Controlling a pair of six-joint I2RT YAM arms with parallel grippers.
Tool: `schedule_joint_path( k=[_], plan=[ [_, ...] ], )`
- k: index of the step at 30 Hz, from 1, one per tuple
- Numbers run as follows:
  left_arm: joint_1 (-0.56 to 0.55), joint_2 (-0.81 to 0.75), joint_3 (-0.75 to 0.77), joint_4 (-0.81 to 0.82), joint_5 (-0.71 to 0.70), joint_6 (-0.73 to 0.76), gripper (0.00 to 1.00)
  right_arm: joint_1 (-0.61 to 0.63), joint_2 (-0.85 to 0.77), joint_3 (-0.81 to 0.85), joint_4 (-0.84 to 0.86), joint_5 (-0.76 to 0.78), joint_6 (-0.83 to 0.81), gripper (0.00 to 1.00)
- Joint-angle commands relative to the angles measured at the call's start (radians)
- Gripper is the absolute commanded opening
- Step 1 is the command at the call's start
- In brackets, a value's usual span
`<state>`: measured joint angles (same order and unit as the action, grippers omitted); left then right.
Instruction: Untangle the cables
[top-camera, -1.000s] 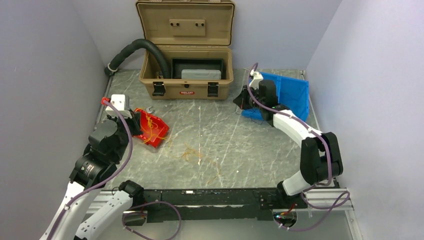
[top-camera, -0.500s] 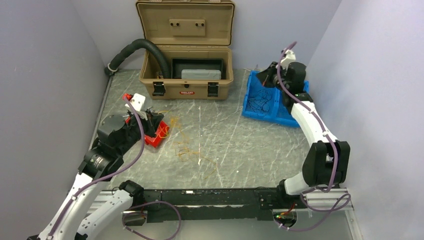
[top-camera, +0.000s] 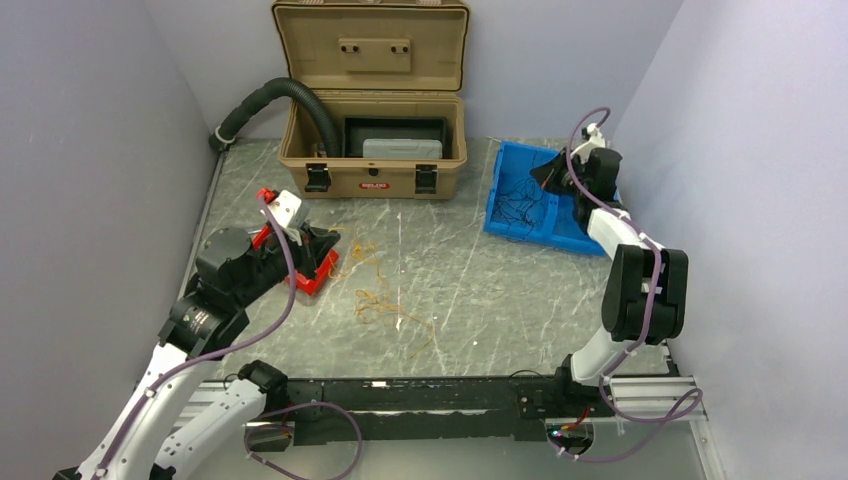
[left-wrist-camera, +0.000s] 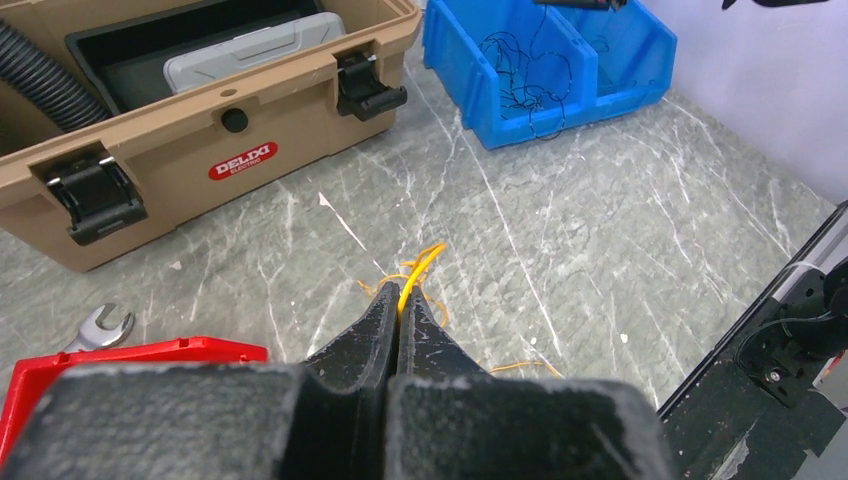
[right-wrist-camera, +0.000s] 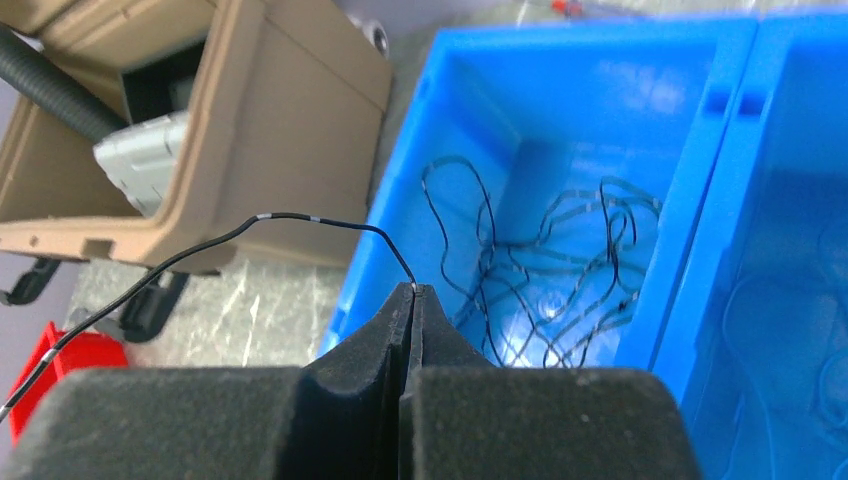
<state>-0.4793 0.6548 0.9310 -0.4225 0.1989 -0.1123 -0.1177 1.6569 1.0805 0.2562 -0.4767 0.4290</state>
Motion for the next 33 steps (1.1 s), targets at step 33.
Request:
schedule_joint_path(
  k=[33],
  plan=[
    [-0.002, 0.057, 0.031, 0.050, 0.025, 0.040, 0.00, 0.029, 0.141, 0.182, 0.058, 0.090, -0.044, 0.00]
  ],
)
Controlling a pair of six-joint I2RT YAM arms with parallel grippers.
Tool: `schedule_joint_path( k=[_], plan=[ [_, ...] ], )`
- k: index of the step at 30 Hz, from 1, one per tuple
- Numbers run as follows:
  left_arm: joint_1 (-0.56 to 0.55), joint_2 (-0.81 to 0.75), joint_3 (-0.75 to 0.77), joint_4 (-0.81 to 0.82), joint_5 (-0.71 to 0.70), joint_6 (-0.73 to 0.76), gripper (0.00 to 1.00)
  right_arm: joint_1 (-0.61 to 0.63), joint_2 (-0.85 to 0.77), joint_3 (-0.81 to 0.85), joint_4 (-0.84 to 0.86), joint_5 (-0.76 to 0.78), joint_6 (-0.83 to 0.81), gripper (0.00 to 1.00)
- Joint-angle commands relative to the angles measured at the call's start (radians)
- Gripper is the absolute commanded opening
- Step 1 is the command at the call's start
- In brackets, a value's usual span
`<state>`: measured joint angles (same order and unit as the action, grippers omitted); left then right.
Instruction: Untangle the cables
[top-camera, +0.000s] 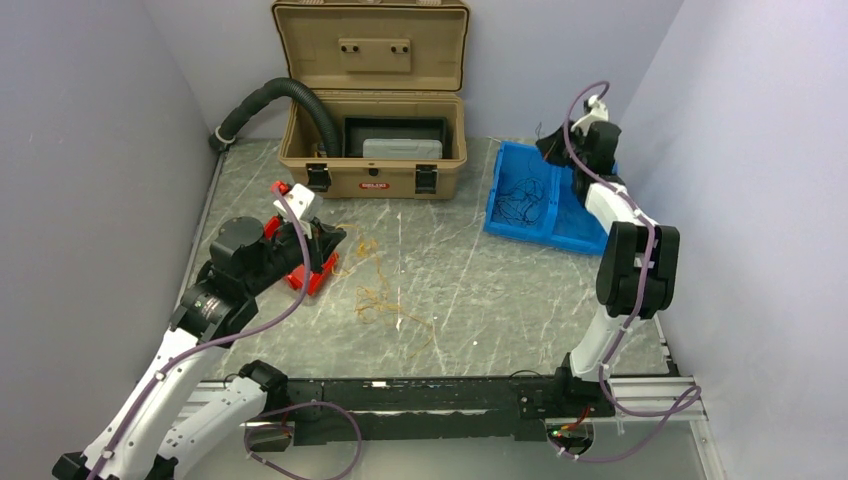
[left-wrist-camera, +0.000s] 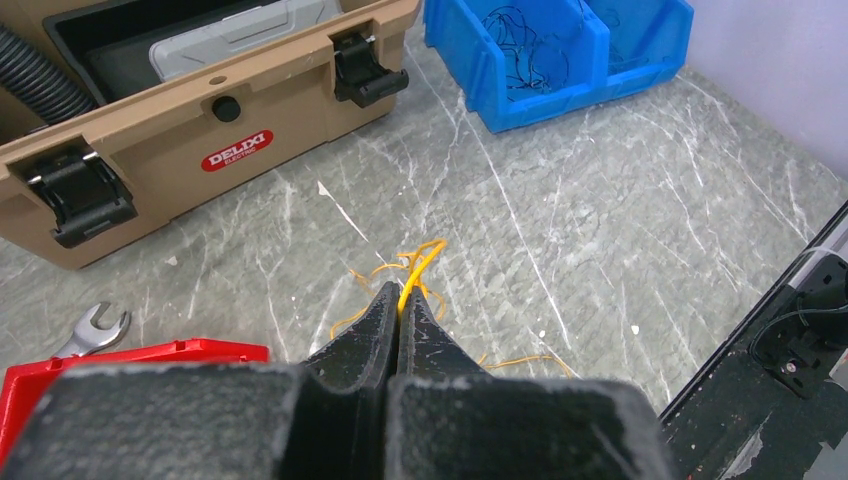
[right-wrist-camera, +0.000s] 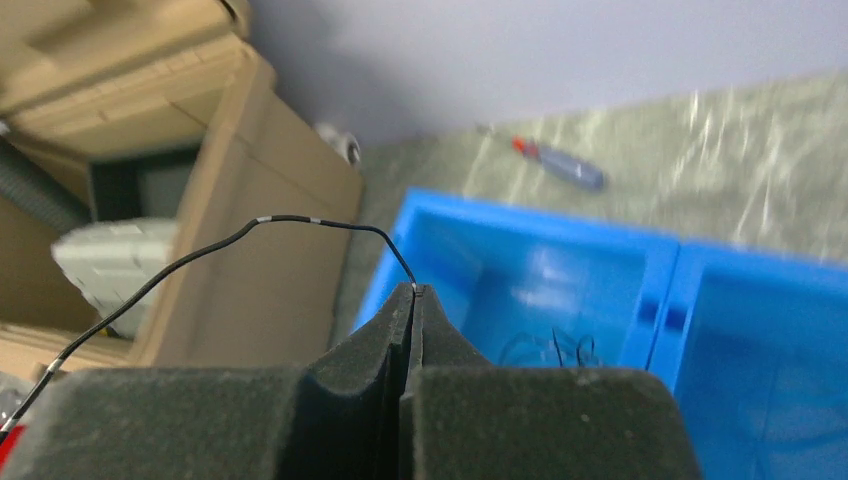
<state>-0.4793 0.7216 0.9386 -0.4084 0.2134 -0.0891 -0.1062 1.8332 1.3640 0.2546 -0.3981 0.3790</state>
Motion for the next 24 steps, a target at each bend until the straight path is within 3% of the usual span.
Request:
schedule_joint_path(
  k=[1, 10, 24],
  plan=[
    [-0.002, -0.013, 0.021, 0.037, 0.013, 0.016, 0.00, 0.025, -0.042, -0.128, 0.062, 0.019, 0.005, 0.00],
    [-0.002, -0.038, 0.001, 0.044, 0.013, 0.003, 0.00, 0.079, -0.088, -0.309, 0.054, 0.119, 0.050, 0.00],
    [-0.001, -0.059, -0.005, 0.024, 0.023, -0.004, 0.00, 0.172, -0.054, -0.224, -0.176, 0.321, 0.042, 0.00]
  ],
)
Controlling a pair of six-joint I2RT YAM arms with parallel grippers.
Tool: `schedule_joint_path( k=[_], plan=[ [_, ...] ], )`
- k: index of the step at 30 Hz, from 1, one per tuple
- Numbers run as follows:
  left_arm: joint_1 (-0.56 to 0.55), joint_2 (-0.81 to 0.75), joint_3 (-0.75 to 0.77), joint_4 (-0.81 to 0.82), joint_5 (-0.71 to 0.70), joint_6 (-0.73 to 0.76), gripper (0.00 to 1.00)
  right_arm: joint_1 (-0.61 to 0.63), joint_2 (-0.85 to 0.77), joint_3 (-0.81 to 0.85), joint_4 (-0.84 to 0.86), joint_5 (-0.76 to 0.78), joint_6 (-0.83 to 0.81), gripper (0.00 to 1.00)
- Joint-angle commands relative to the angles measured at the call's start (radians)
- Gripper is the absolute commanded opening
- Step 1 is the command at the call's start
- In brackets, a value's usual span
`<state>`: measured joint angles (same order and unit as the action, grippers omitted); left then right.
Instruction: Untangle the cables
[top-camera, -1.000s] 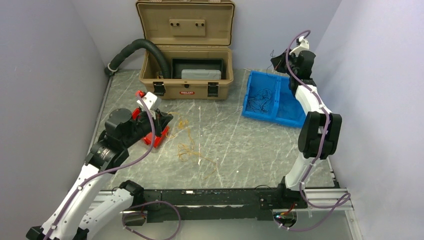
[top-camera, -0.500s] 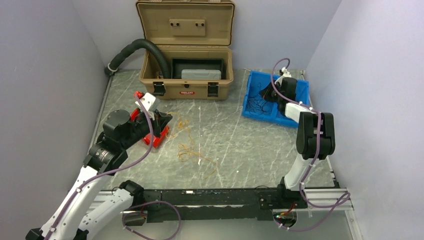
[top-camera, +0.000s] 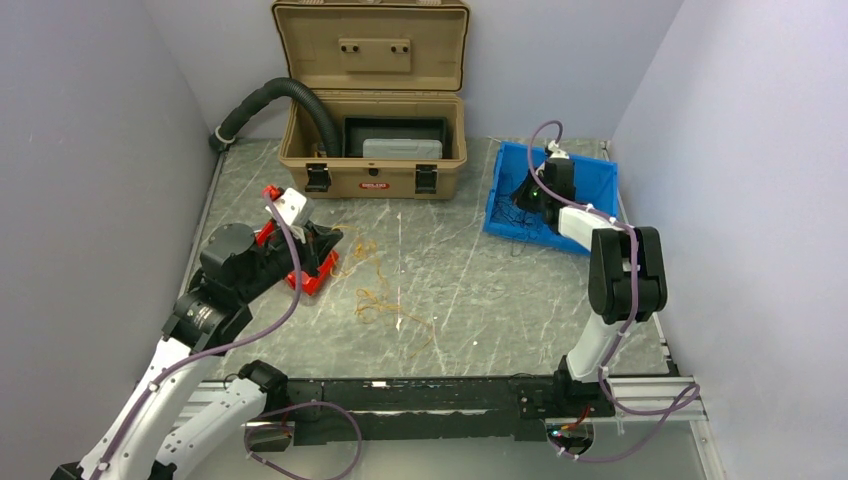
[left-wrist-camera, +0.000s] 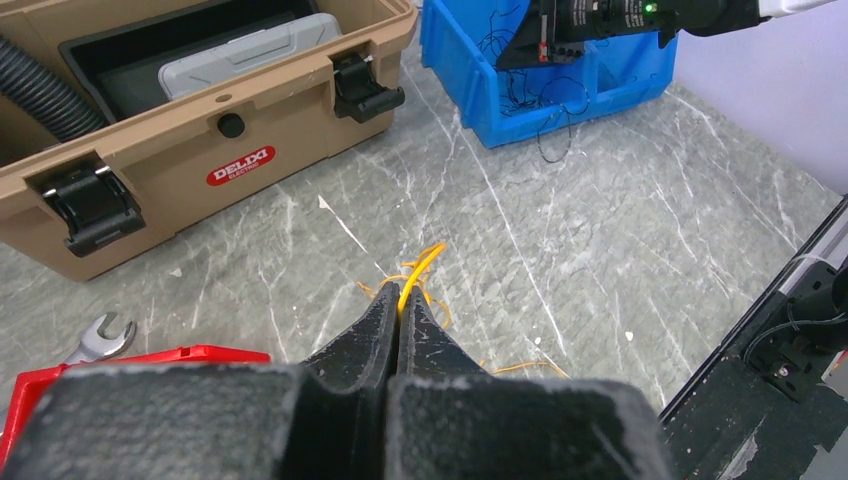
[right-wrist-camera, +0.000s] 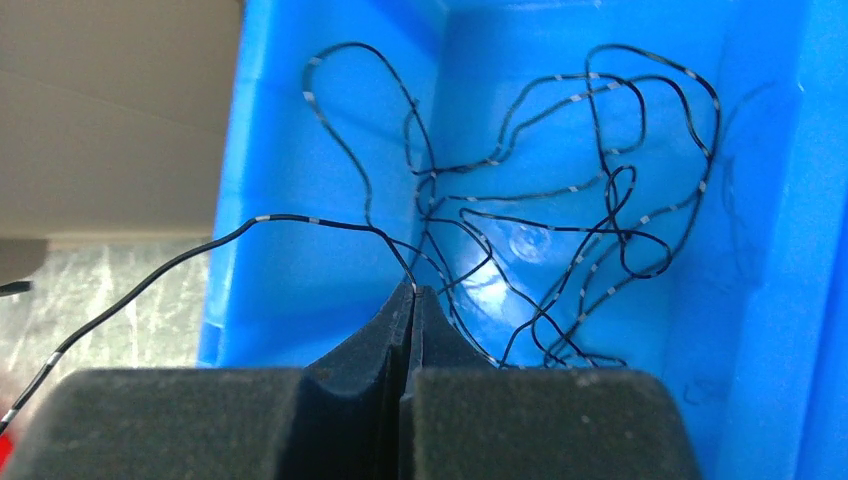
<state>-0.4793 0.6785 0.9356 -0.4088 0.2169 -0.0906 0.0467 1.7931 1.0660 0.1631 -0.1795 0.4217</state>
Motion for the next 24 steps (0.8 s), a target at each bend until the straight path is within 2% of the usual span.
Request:
schedule_joint_path(
  k=[1, 6, 18, 24],
  plan=[
    [-0.001, -0.016, -0.002, 0.025, 0.022, -0.003, 0.00, 0.025, -0.010, 0.095, -0.119, 0.134, -0.001, 0.00],
    [-0.002, -0.012, -0.001, 0.022, 0.026, -0.006, 0.00, 0.030, 0.031, 0.175, -0.231, 0.259, 0.049, 0.00],
    [-0.002, -0.014, 0.012, 0.000, 0.017, 0.007, 0.00, 0.011, 0.147, 0.495, -0.300, 0.244, 0.009, 0.00],
    [-0.001, 0.004, 0.025, -0.013, 0.013, 0.020, 0.00, -0.022, 0.197, 0.584, -0.261, 0.271, -0.001, 0.00]
  ],
)
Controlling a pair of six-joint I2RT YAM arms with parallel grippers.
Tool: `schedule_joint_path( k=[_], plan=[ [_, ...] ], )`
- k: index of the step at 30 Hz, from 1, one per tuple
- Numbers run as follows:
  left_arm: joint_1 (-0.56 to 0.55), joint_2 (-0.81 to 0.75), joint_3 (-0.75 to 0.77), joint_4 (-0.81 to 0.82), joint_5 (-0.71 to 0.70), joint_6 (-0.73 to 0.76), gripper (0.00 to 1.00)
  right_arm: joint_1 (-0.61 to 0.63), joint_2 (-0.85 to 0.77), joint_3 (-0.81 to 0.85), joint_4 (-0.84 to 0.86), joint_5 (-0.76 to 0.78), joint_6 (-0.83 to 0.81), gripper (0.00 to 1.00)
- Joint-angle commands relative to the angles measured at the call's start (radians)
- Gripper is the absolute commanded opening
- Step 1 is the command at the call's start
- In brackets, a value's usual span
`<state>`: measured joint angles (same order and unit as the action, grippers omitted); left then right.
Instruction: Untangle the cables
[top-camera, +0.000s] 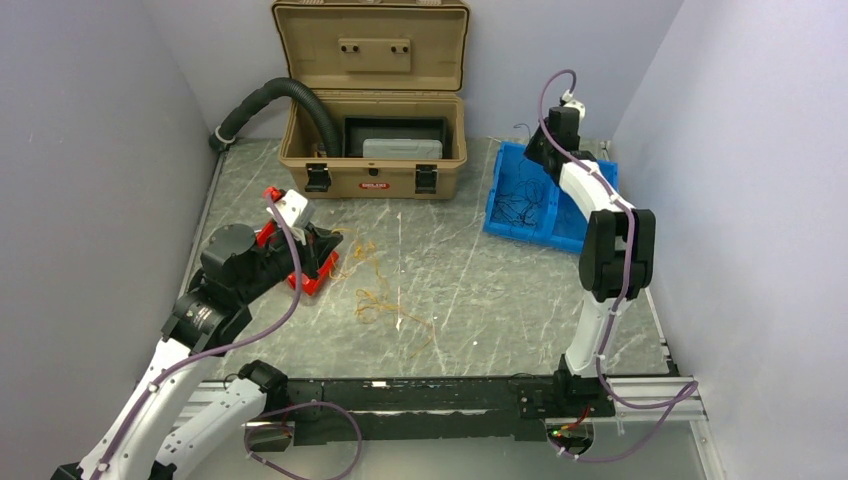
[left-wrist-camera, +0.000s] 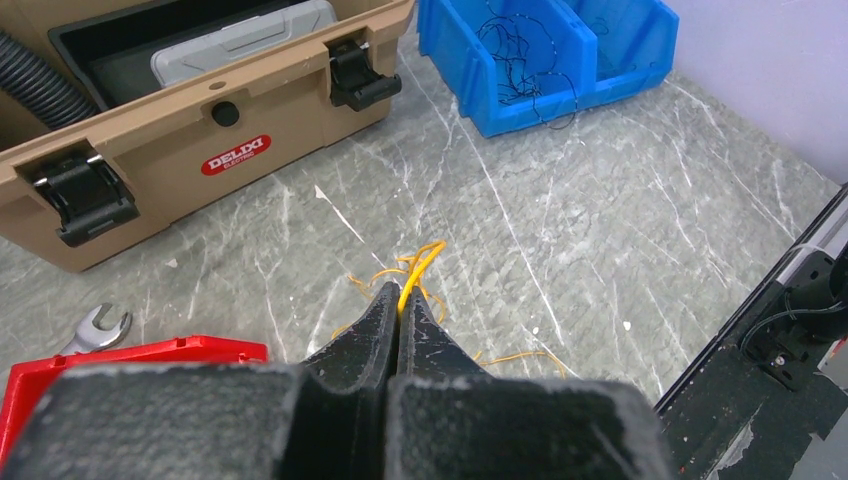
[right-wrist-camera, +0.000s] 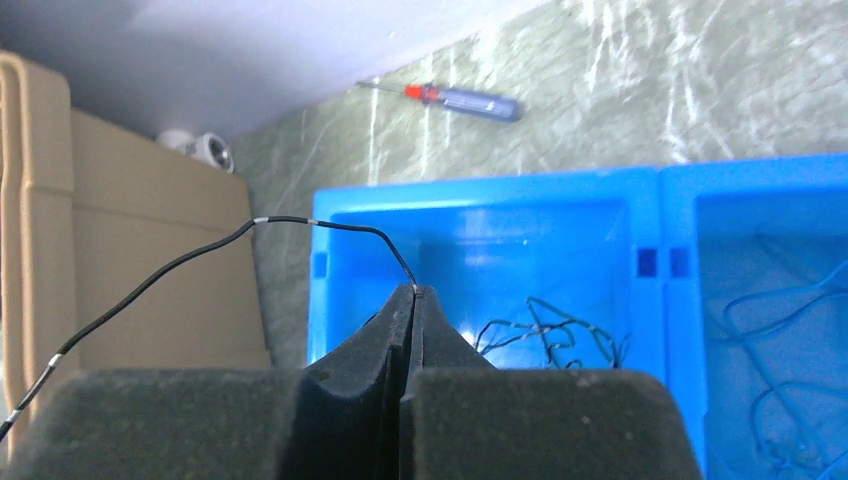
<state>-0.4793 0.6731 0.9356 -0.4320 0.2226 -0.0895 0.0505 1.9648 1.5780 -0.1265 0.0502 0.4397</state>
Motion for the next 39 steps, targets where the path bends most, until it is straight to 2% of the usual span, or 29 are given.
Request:
schedule_joint_path(
  k=[1, 6, 12, 16, 21, 27, 33, 35, 37, 39],
  plan=[
    [-0.002, 0.014, 0.029, 0.010, 0.008, 0.020, 0.00, -0.029, 0.028, 0.081, 0.039, 0.049, -0.024, 0.00],
    [-0.001, 0.032, 0.050, 0.001, 0.008, 0.026, 0.00, -0.029, 0.012, 0.033, 0.191, 0.079, -0.045, 0.00],
    [-0.002, 0.030, 0.033, 0.015, 0.003, 0.028, 0.00, 0.003, -0.062, -0.204, 0.395, 0.101, -0.073, 0.00],
    [-0.002, 0.037, 0.035, 0.017, 0.015, 0.027, 0.00, 0.038, -0.096, -0.304, 0.442, 0.149, -0.089, 0.00],
    [-0.002, 0.019, 0.025, 0.016, 0.012, 0.028, 0.00, 0.058, -0.119, -0.377, 0.436, 0.157, -0.083, 0.00],
    [-0.002, -0.009, 0.006, 0.013, 0.009, 0.026, 0.00, 0.103, -0.093, -0.323, 0.233, 0.264, -0.045, 0.00],
    [-0.002, -0.019, 0.010, -0.002, 0.013, 0.029, 0.00, 0.111, -0.051, -0.299, 0.148, 0.323, 0.034, 0.01],
    [-0.002, -0.026, 0.012, -0.010, 0.010, 0.031, 0.00, 0.110, -0.042, -0.276, 0.130, 0.329, 0.040, 0.09],
    [-0.002, -0.032, 0.011, -0.015, 0.007, 0.032, 0.00, 0.110, -0.052, -0.270, 0.106, 0.330, 0.040, 0.24],
    [-0.002, -0.033, 0.011, -0.019, 0.007, 0.030, 0.00, 0.111, -0.074, -0.267, 0.103, 0.331, 0.036, 0.34]
  ],
)
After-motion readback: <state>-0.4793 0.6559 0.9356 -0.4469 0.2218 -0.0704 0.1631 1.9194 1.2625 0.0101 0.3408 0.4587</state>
